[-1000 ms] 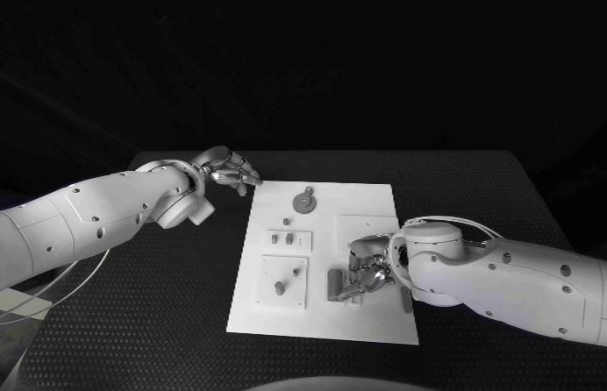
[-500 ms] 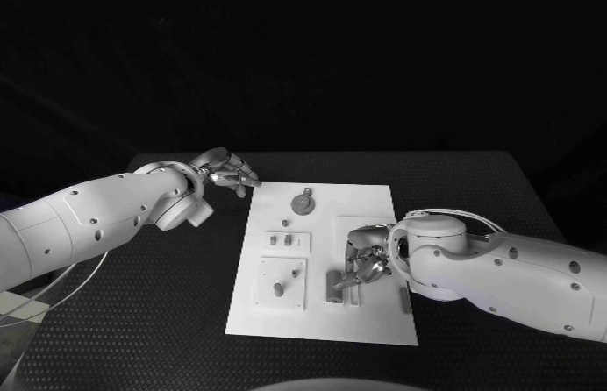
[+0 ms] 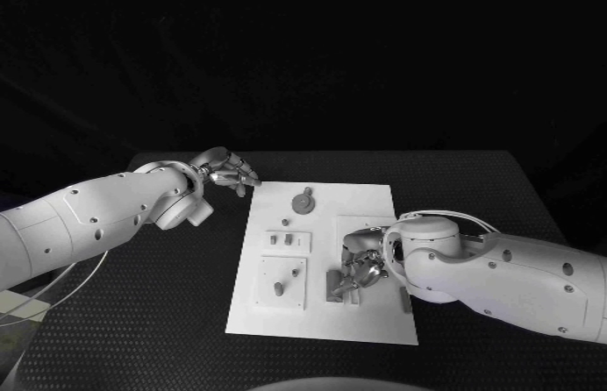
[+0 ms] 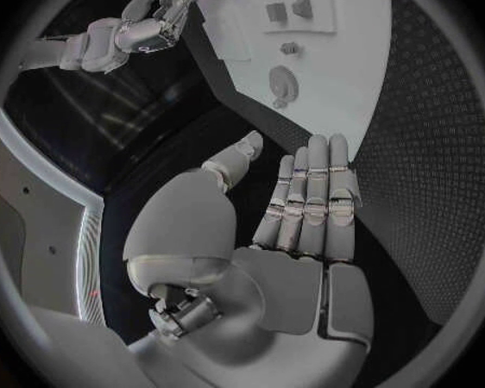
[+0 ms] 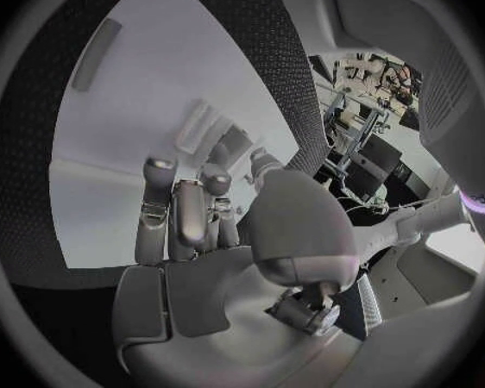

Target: Assemble the parts on the task board

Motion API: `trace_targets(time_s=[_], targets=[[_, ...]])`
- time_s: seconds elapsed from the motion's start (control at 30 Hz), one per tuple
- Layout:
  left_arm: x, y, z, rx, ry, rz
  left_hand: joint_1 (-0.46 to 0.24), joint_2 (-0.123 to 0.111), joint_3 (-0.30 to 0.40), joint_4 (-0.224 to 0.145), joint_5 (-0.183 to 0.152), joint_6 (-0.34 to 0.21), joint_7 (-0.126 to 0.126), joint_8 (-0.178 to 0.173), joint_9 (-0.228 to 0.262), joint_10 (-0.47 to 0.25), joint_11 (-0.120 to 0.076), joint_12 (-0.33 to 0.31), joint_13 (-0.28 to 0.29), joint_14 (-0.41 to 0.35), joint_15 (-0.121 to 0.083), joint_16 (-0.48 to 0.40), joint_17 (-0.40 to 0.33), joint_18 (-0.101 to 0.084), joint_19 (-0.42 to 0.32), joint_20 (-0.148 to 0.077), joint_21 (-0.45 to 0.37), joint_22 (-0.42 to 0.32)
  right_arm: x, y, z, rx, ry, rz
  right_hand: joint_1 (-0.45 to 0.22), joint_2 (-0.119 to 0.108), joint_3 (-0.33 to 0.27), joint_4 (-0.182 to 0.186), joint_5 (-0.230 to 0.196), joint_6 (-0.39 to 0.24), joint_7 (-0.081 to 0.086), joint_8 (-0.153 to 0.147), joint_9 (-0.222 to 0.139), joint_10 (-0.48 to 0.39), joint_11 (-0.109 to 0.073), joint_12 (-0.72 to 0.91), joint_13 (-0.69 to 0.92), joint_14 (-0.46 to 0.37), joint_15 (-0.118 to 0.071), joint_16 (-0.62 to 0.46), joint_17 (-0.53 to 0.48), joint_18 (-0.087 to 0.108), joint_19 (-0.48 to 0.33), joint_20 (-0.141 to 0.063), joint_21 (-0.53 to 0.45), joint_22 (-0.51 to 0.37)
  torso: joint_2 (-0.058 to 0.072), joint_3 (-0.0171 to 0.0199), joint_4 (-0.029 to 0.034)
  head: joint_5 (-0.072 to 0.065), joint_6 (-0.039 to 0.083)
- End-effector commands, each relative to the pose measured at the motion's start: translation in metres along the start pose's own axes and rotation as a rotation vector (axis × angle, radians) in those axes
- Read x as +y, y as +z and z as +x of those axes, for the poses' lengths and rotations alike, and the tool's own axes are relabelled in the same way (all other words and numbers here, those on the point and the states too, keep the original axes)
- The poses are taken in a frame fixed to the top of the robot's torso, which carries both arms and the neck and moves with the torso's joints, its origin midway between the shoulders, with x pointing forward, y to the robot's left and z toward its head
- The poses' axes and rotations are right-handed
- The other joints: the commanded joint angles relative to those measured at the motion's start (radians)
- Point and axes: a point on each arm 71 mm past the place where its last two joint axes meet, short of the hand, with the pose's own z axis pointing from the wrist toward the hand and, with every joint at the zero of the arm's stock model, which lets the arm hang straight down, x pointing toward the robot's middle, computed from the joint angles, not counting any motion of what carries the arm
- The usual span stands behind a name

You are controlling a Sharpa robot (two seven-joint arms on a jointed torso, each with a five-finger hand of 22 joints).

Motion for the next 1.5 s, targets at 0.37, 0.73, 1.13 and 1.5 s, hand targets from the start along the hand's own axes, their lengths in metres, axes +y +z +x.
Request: trace_targets(time_s=[0.37, 0.73, 1.13, 1.5], targets=[[-0.002, 0.000, 0.002, 0.013, 0.000, 0.010, -0.004, 0.000, -0.003, 0.002, 0.003, 0.000, -0.003, 0.006, -0.002, -0.004, 0.001, 0.006, -0.001, 0.006, 0.001, -0.004, 0.002, 0.019, -0.001, 0.003, 0.002, -0.001, 0.003, 0.005, 0.010, 0.059, -0.085, 0.010, 0.010, 0.001, 0.003, 0.002, -0.002, 0.001, 0.007, -0.004, -0.001, 0.005, 0.000, -0.005, 0.001, 0.001, -0.005, 0.002, 0.001, 0.030, 0.001, -0.003, -0.003, 0.016, 0.000, -0.0004, 0.0003, 0.003, -0.002], [-0.002, 0.001, 0.002, 0.014, 0.000, 0.009, -0.004, 0.000, -0.003, 0.002, 0.003, 0.000, -0.003, 0.006, -0.002, -0.005, 0.001, 0.006, -0.001, 0.006, 0.001, -0.005, 0.003, 0.019, -0.001, 0.003, 0.002, -0.001, 0.003, 0.010, 0.010, 0.036, -0.091, 0.031, 0.012, 0.005, 0.002, 0.002, -0.002, 0.001, 0.007, -0.004, 0.000, 0.006, 0.000, -0.005, 0.001, 0.001, -0.005, 0.002, 0.001, 0.030, 0.000, -0.002, -0.003, 0.016, 0.000, -0.0001, 0.0005, 0.004, -0.001], [-0.002, 0.000, 0.002, 0.021, 0.001, 0.006, -0.005, 0.000, -0.003, 0.003, 0.003, 0.000, -0.003, 0.006, -0.002, -0.004, 0.001, 0.006, -0.001, 0.006, 0.001, -0.005, 0.004, 0.019, -0.001, 0.003, 0.002, -0.001, -0.007, 0.014, 0.007, 0.003, -0.091, 0.070, 0.016, 0.035, -0.008, 0.003, -0.002, 0.003, 0.006, -0.003, 0.000, 0.008, -0.001, -0.005, 0.003, 0.003, -0.005, 0.005, 0.006, 0.030, 0.001, -0.001, -0.001, 0.017, 0.000, -0.0001, -0.0005, 0.007, 0.000], [-0.001, 0.000, 0.002, 0.020, 0.002, 0.005, -0.005, 0.001, -0.003, 0.003, 0.003, 0.000, -0.003, 0.006, -0.002, -0.004, 0.001, 0.006, -0.002, 0.007, 0.001, -0.006, 0.005, 0.019, -0.001, 0.003, 0.002, -0.001, -0.009, 0.013, 0.009, 0.034, -0.085, 0.061, 0.010, 0.035, -0.018, 0.003, -0.002, 0.003, 0.006, -0.004, 0.000, 0.008, -0.001, -0.005, 0.003, 0.002, -0.005, 0.005, 0.004, 0.030, 0.000, -0.001, 0.000, 0.017, 0.000, 0.0004, -0.0004, 0.006, 0.000]])
